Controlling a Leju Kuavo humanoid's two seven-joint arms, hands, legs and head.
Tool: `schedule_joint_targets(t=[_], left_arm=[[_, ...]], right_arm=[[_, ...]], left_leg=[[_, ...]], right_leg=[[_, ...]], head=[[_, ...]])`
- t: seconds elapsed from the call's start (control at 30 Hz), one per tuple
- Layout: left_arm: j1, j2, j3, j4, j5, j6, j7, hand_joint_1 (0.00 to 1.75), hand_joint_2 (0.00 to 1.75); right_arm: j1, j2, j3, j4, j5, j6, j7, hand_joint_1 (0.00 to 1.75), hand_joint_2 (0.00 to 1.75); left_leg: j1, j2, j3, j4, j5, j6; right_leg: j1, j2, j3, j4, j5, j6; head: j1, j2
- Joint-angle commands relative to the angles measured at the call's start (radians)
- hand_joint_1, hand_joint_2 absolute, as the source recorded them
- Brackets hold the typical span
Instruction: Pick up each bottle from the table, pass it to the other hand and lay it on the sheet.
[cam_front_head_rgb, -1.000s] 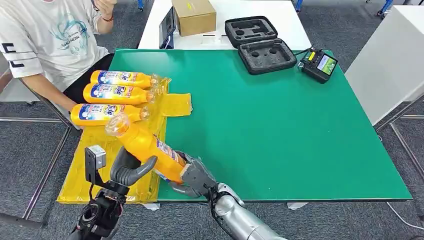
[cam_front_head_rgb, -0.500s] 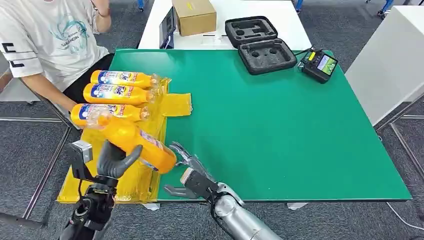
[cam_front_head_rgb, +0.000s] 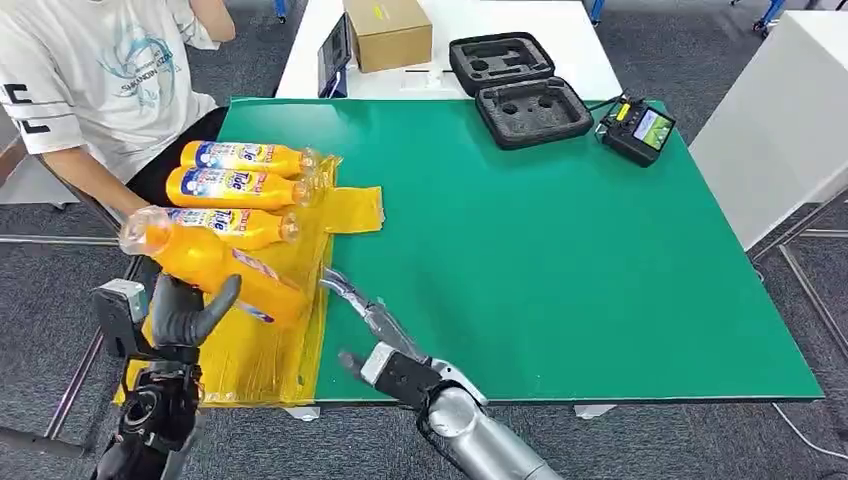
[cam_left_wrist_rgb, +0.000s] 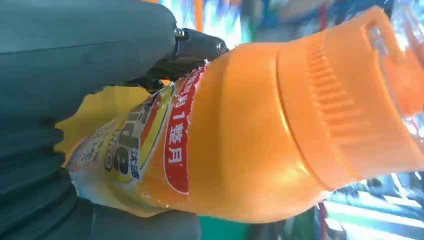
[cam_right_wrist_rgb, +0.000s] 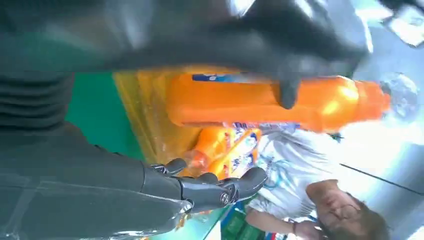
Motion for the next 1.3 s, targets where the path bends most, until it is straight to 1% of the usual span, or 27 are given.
schedule_joint_targets(t=[0.03,0.07,0.1,0.13,0.17,0.2,0.23,0.27,0.33,0.37,0.47,0.6,0.67,0.7,0.77,0.8,0.83,0.87,0.9,0.93,0.97,1.0,1.07,1.1,1.2,1.27,1.3], left_arm=[[-0.097,0.184,0.047,0.07,-0.694,0.124,0.13,1.75,1.75],[-0.125,0.201,0.039,0.087,-0.804,0.117,0.164,1.75,1.75],[-0.15,0.246,0.0,0.117,-0.968,0.107,0.218,1.75,1.75],[-0.16,0.259,-0.007,0.126,-0.989,0.091,0.223,1.75,1.75],[-0.174,0.293,-0.033,0.146,-1.032,0.041,0.237,1.75,1.75],[-0.18,0.313,-0.05,0.154,-1.071,0.027,0.246,1.75,1.75],[-0.18,0.313,-0.05,0.154,-1.071,0.027,0.246,1.75,1.75],[-0.18,0.313,-0.05,0.154,-1.071,0.027,0.246,1.75,1.75],[-0.18,0.313,-0.05,0.154,-1.071,0.027,0.246,1.75,1.75],[-0.18,0.313,-0.05,0.154,-1.071,0.027,0.246,1.75,1.75],[-0.18,0.313,-0.05,0.154,-1.071,0.027,0.246,1.75,1.75],[-0.18,0.313,-0.05,0.154,-1.071,0.027,0.246,1.75,1.75],[-0.18,0.313,-0.05,0.154,-1.071,0.027,0.246,1.75,1.75],[-0.18,0.313,-0.05,0.154,-1.071,0.027,0.246,1.75,1.75],[-0.172,0.345,-0.083,0.151,-1.124,-0.013,0.266,1.75,1.75],[-0.172,0.353,-0.093,0.15,-1.129,-0.041,0.268,1.75,1.75],[-0.174,0.358,-0.102,0.152,-1.136,-0.062,0.27,1.75,1.75],[-0.182,0.362,-0.118,0.157,-1.149,-0.088,0.272,1.75,1.75],[-0.195,0.368,-0.144,0.17,-1.173,-0.123,0.279,1.75,1.75],[-0.206,0.369,-0.164,0.178,-1.186,-0.152,0.28,1.75,1.75],[-0.209,0.366,-0.173,0.182,-1.19,-0.164,0.279,1.75,1.75],[-0.224,0.356,-0.191,0.201,-1.174,-0.216,0.268,1.75,1.75],[-0.28,0.351,-0.231,0.25,-1.176,-0.274,0.257,1.75,1.75],[-0.299,0.346,-0.239,0.275,-1.176,-0.277,0.257,1.75,1.75],[-0.372,0.332,-0.315,0.369,-1.217,-0.315,0.251,1.75,1.75],[-0.403,0.319,-0.352,0.419,-1.231,-0.335,0.245,1.75,1.75],[-0.431,0.308,-0.383,0.471,-1.245,-0.341,0.245,1.75,1.75]], right_arm=[[0.089,-0.024,-0.06,-0.29,-0.124,-0.094,-0.004,0.0,1.75],[0.092,-0.021,-0.071,-0.289,-0.134,-0.093,-0.004,0.0,1.75],[0.091,-0.015,-0.077,-0.284,-0.135,-0.096,-0.004,0.0,1.75],[0.091,-0.011,-0.081,-0.281,-0.143,-0.088,-0.004,0.0,1.75],[0.09,-0.011,-0.078,-0.274,-0.129,-0.088,-0.004,0.0,1.75],[0.089,-0.009,-0.078,-0.271,-0.127,-0.089,-0.004,0.0,1.75],[0.089,-0.009,-0.078,-0.271,-0.127,-0.089,-0.004,0.0,1.75],[0.089,-0.009,-0.078,-0.271,-0.127,-0.089,-0.004,0.0,1.75],[0.089,-0.009,-0.078,-0.271,-0.127,-0.089,-0.004,0.0,1.75],[0.089,-0.009,-0.078,-0.271,-0.127,-0.089,-0.004,0.0,1.75],[0.089,-0.009,-0.078,-0.271,-0.127,-0.089,-0.004,0.0,1.75],[0.089,-0.009,-0.078,-0.271,-0.127,-0.089,-0.004,0.0,1.75],[0.089,-0.009,-0.078,-0.271,-0.127,-0.089,-0.004,0.0,1.75],[0.089,-0.009,-0.078,-0.271,-0.127,-0.089,-0.004,0.0,1.75],[0.085,-0.005,-0.076,-0.255,-0.119,-0.078,-0.004,0.0,1.75],[0.084,0.001,-0.08,-0.246,-0.12,-0.08,-0.004,0.0,1.75],[0.083,0.004,-0.082,-0.236,-0.123,-0.074,-0.004,0.0,1.75],[0.08,0.007,-0.083,-0.223,-0.116,-0.078,-0.004,0.0,1.75],[0.081,0.01,-0.087,-0.212,-0.12,-0.073,-0.004,0.0,1.75],[0.082,0.01,-0.087,-0.205,-0.118,-0.073,-0.004,0.0,1.75],[0.083,0.011,-0.088,-0.204,-0.12,-0.071,-0.004,0.0,1.75],[0.084,0.011,-0.088,-0.201,-0.122,-0.066,-0.004,0.0,1.75],[0.081,0.015,-0.092,-0.191,-0.127,-0.061,-0.004,0.0,1.75],[0.081,0.018,-0.092,-0.187,-0.129,-0.056,-0.004,0.0,1.75],[0.074,0.029,-0.089,-0.164,-0.123,-0.044,-0.004,0.0,1.75],[0.069,0.033,-0.088,-0.154,-0.119,-0.041,-0.004,0.0,1.75],[0.066,0.033,-0.084,-0.15,-0.115,-0.037,-0.004,0.0,1.75]], left_leg=[[0.002,-0.002,0.005,0.001,-0.003,-0.002],[0.002,-0.003,0.006,0.001,-0.004,-0.003],[0.002,-0.005,0.003,0.0,-0.001,-0.002],[0.002,-0.006,0.004,0.0,-0.001,-0.002],[0.002,-0.004,0.001,0.0,0.0,-0.002],[0.003,-0.004,0.003,0.001,-0.001,-0.002],[0.003,-0.004,0.005,0.0,-0.001,-0.002],[0.002,0.0,0.002,0.0,0.0,-0.002],[0.002,0.001,0.002,-0.001,0.0,-0.002],[0.002,0.0,0.004,0.0,-0.001,-0.003],[0.002,0.001,0.002,-0.001,0.001,-0.002],[0.002,-0.001,0.005,-0.001,-0.001,-0.003],[0.002,0.0,0.003,-0.001,0.0,-0.003],[0.002,0.0,0.004,0.0,-0.001,-0.003],[0.002,0.001,0.002,-0.001,0.0,-0.003],[0.002,0.0,0.005,-0.001,-0.001,-0.003],[0.002,0.001,0.002,-0.001,0.0,-0.003],[0.002,0.001,0.002,-0.001,0.001,-0.003],[0.002,0.0,0.005,-0.001,0.0,-0.003],[0.002,0.0,0.003,-0.001,0.001,-0.003],[0.002,-0.001,0.005,-0.001,0.0,-0.003],[0.002,-0.001,0.003,-0.001,0.001,-0.003],[0.002,-0.002,0.003,-0.001,0.001,-0.003],[0.002,-0.003,0.005,-0.001,0.0,-0.003],[0.002,-0.004,0.004,-0.001,0.001,-0.003],[0.002,-0.002,0.002,-0.001,0.001,-0.003],[0.002,-0.003,0.004,-0.002,0.001,-0.003]], right_leg=[[0.001,0.0,0.005,0.002,-0.004,-0.002],[0.002,-0.001,0.006,0.002,-0.005,-0.003],[0.002,-0.004,0.004,0.001,-0.003,-0.002],[0.001,-0.005,0.004,0.001,-0.003,-0.002],[0.002,-0.004,0.001,0.0,-0.002,-0.002],[0.003,-0.004,0.003,0.001,-0.003,-0.002],[0.003,-0.003,0.005,0.001,-0.004,-0.003],[0.003,0.0,0.002,0.0,-0.001,-0.002],[0.003,0.0,0.001,0.0,0.0,-0.004],[0.003,0.0,0.003,0.0,-0.001,-0.004],[0.003,0.0,0.001,0.0,0.0,-0.004],[0.003,-0.001,0.005,0.0,-0.001,-0.004],[0.003,0.0,0.002,0.0,0.0,-0.004],[0.003,0.0,0.004,0.0,-0.001,-0.004],[0.003,0.0,0.001,0.0,0.0,-0.004],[0.003,0.0,0.004,0.0,-0.001,-0.004],[0.003,0.001,0.001,0.0,0.0,-0.004],[0.003,0.001,0.001,0.0,0.001,-0.004],[0.003,0.0,0.004,0.0,-0.001,-0.004],[0.003,0.0,0.002,0.0,0.0,-0.004],[0.003,-0.001,0.004,-0.001,-0.001,-0.004],[0.003,-0.002,0.003,-0.001,0.0,-0.004],[0.003,-0.003,0.003,-0.001,0.0,-0.004],[0.003,-0.003,0.005,-0.001,-0.001,-0.004],[0.003,-0.004,0.005,-0.001,-0.001,-0.004],[0.003,-0.002,0.002,-0.001,0.0,-0.004],[0.003,-0.003,0.004,-0.001,0.0,-0.004]], head=[[0.0,0.0],[0.0,0.0],[0.0,0.0],[0.0,0.0],[0.0,0.0],[0.001,0.0],[0.0,0.0],[0.0,0.0],[0.0,0.0],[0.0,0.0],[0.0,0.0],[0.0,0.0],[0.0,0.0],[0.0,0.0],[0.0,0.0],[0.0,0.0],[0.0,0.0],[0.001,0.0],[0.0,0.0],[0.0,0.0],[0.0,0.0],[0.0,0.0],[0.0,0.0],[0.0,0.0],[0.001,0.0],[0.001,0.0],[0.0,0.0]])
